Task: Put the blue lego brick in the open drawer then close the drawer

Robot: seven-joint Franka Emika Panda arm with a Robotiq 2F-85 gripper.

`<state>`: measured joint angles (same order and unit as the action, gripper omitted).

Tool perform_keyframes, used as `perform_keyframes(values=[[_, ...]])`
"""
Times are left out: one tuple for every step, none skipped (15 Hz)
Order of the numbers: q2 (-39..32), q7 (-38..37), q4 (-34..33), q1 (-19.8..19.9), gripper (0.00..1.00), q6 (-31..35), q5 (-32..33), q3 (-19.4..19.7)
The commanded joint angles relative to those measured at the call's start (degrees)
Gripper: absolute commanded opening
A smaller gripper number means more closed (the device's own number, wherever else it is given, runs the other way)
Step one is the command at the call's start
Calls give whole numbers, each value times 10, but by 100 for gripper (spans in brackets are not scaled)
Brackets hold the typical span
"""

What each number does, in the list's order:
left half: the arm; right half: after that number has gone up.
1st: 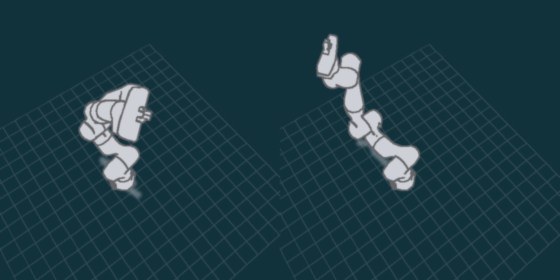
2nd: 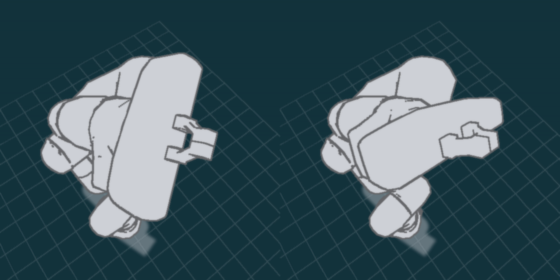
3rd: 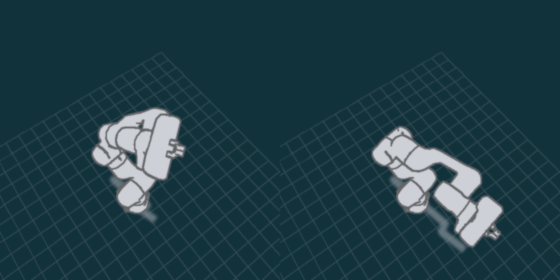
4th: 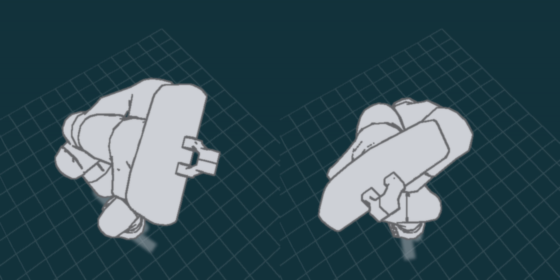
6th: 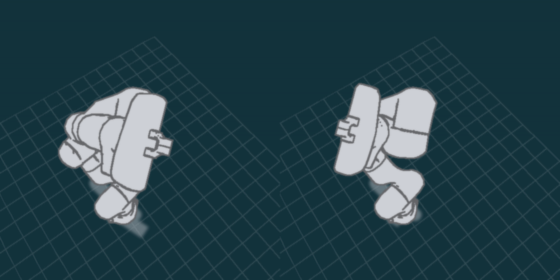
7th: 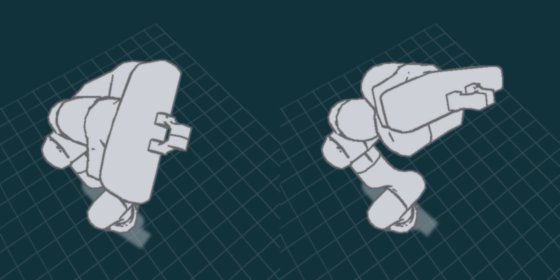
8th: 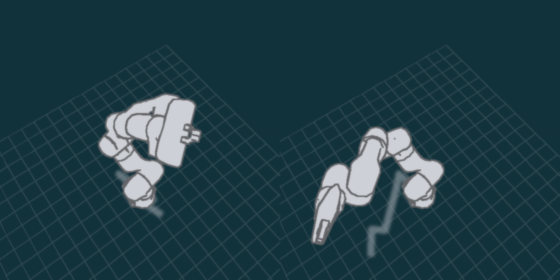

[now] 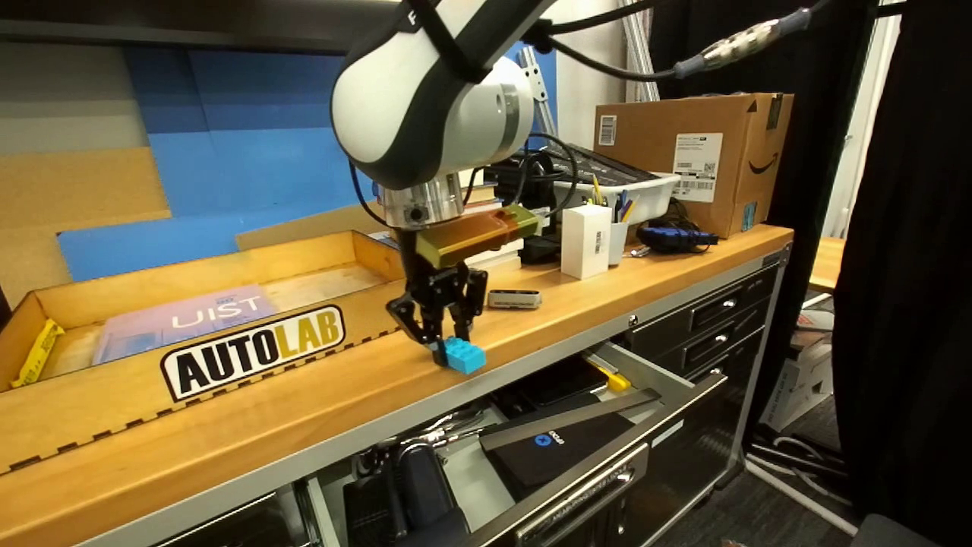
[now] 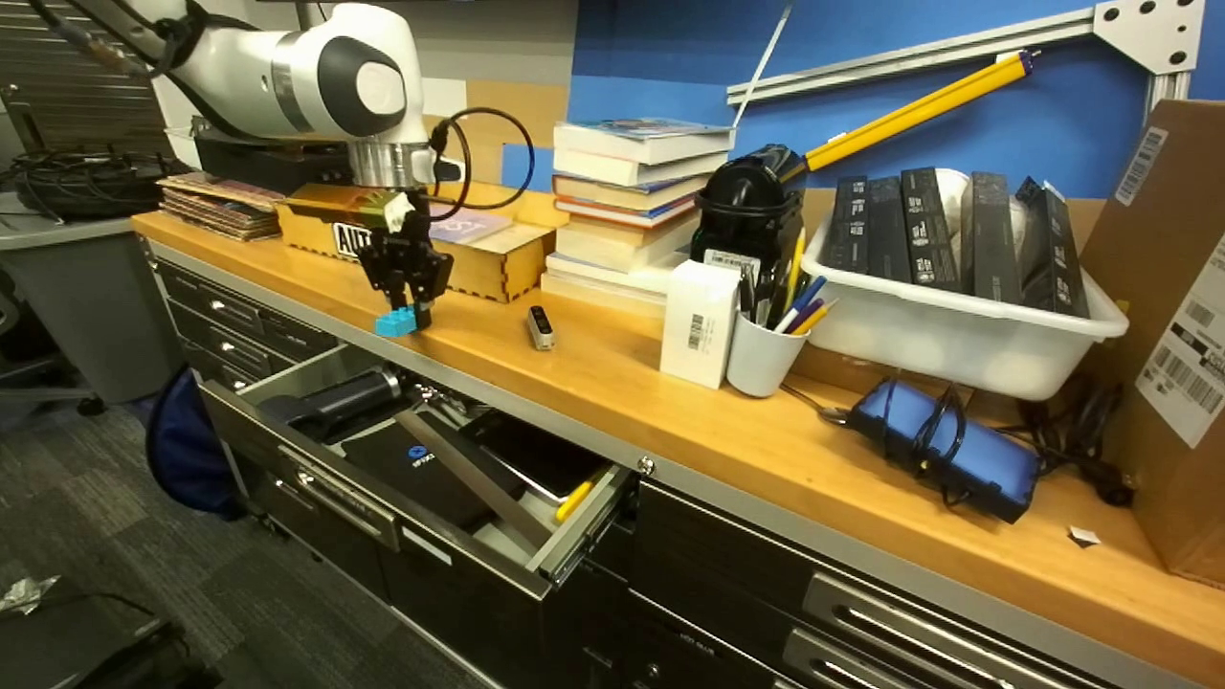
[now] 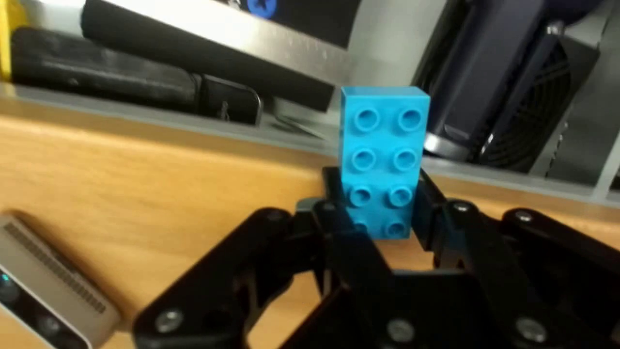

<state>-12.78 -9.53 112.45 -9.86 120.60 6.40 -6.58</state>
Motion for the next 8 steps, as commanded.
perform_keyframes(values=[[90, 33, 111, 11, 14, -34, 11, 3], [93, 32, 127, 16, 14, -29, 8, 5], [90, 48, 140, 20, 14, -19, 1, 5], [83, 31, 153, 22, 14, 10, 2, 7], [76, 21, 162, 23, 14, 29, 1, 8], [64, -2, 171, 25, 14, 62, 1, 11], [55, -23, 180, 27, 14, 92, -4, 15], [49, -32, 189, 30, 15, 117, -9, 18]])
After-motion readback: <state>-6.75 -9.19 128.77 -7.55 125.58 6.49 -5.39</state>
